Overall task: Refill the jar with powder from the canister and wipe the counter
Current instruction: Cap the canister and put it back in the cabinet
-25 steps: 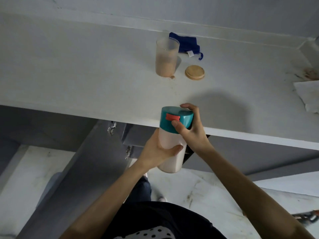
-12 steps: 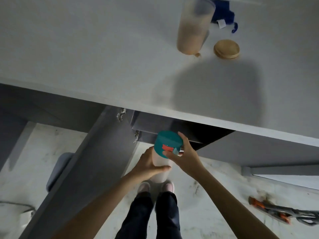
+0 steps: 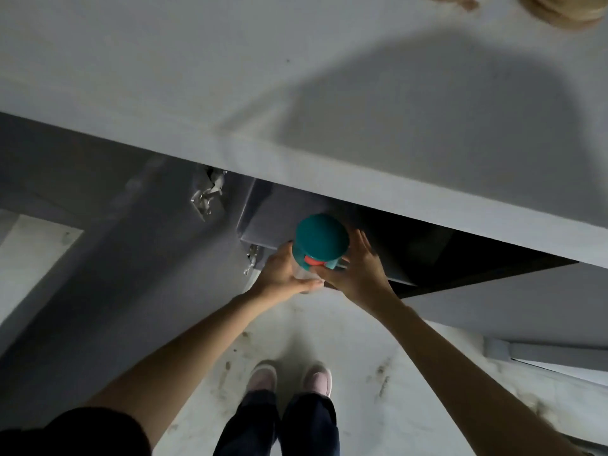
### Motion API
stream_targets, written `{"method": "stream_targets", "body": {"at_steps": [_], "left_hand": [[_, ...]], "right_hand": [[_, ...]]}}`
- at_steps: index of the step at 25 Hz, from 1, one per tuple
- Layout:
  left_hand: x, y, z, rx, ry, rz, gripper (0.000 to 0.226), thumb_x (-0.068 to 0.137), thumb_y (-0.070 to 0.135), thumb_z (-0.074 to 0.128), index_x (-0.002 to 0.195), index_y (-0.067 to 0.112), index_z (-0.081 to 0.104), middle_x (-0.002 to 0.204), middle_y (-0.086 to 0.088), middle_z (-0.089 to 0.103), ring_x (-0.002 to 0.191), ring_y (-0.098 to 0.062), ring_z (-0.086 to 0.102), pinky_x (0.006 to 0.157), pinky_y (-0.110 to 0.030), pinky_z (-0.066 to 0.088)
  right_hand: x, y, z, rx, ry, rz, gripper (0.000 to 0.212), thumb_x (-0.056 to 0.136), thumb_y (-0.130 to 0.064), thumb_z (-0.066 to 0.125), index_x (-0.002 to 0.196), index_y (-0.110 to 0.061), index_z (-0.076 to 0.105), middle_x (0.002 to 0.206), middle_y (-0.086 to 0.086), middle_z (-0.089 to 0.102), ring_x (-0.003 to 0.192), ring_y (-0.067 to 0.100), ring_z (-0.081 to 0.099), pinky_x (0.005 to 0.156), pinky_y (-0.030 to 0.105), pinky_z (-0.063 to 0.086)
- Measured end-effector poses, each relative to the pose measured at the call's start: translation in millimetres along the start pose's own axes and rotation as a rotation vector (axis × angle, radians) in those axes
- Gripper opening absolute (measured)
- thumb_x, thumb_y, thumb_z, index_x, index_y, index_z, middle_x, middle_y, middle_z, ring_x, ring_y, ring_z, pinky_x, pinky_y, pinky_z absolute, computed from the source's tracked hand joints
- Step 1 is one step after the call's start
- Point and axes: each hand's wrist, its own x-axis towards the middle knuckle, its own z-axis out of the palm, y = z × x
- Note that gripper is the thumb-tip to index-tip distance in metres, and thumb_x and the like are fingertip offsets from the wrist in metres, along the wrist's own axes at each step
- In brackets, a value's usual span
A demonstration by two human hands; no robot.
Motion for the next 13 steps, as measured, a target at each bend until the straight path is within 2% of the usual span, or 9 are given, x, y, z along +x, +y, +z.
{"method": "stream_targets", "body": {"at_steps": [2, 3, 5, 7, 11, 13], "left_hand": [[24, -10, 1, 0.004, 0.048, 0.022, 0.071, 0.051, 0.042, 0.076, 0.114, 0.022, 0.048, 0.118, -0.003, 0.057, 0.108, -0.015, 0.054, 0.092, -0.042, 0.05], [35, -13, 2, 0.034, 0.061, 0.034, 0.071, 0.05, 0.045, 0.074, 0.113, 0.022, 0.049, 0.118, -0.003, 0.057, 0.107, -0.016, 0.055, 0.091, -0.042, 0.05], [53, -19, 3, 0.103, 0.101, 0.067, 0.074, 0.049, 0.054, 0.071, 0.111, 0.021, 0.05, 0.115, -0.004, 0.058, 0.104, -0.019, 0.056, 0.087, -0.042, 0.053], [66, -25, 5, 0.13, 0.139, 0.095, 0.076, 0.048, 0.059, 0.069, 0.111, 0.022, 0.05, 0.112, -0.005, 0.059, 0.104, -0.021, 0.057, 0.085, -0.044, 0.054], [77, -31, 12, 0.061, 0.194, 0.115, 0.066, 0.057, 0.043, 0.075, 0.113, 0.016, 0.051, 0.114, -0.01, 0.058, 0.106, -0.022, 0.054, 0.088, -0.041, 0.052], [79, -32, 14, -0.003, 0.207, 0.098, 0.063, 0.065, 0.028, 0.078, 0.117, 0.01, 0.048, 0.117, -0.011, 0.059, 0.103, -0.017, 0.054, 0.087, -0.03, 0.048]], "right_hand": [[25, 11, 5, -0.047, 0.018, -0.031, 0.085, 0.061, -0.023, 0.081, 0.132, -0.011, 0.036, 0.126, 0.01, 0.048, 0.112, 0.023, 0.051, 0.09, 0.014, 0.035], [35, 16, 7, -0.025, 0.017, -0.032, 0.085, 0.061, -0.024, 0.081, 0.133, -0.014, 0.036, 0.124, 0.009, 0.047, 0.112, 0.024, 0.05, 0.093, 0.017, 0.036], [50, 26, 13, 0.097, -0.004, 0.008, 0.085, 0.062, -0.024, 0.08, 0.133, -0.022, 0.034, 0.117, 0.001, 0.043, 0.113, 0.026, 0.051, 0.098, 0.037, 0.044], [57, 34, 19, 0.133, 0.009, 0.011, 0.084, 0.065, -0.025, 0.078, 0.135, -0.024, 0.032, 0.117, -0.002, 0.042, 0.114, 0.026, 0.052, 0.095, 0.045, 0.047], [71, 44, 29, 0.096, 0.027, -0.049, 0.081, 0.068, -0.024, 0.076, 0.135, -0.022, 0.031, 0.132, 0.005, 0.044, 0.117, 0.023, 0.051, 0.096, 0.043, 0.047], [76, 50, 32, 0.065, 0.01, -0.044, 0.08, 0.071, -0.02, 0.074, 0.137, -0.02, 0.029, 0.134, 0.006, 0.042, 0.118, 0.024, 0.051, 0.097, 0.041, 0.046]]}}
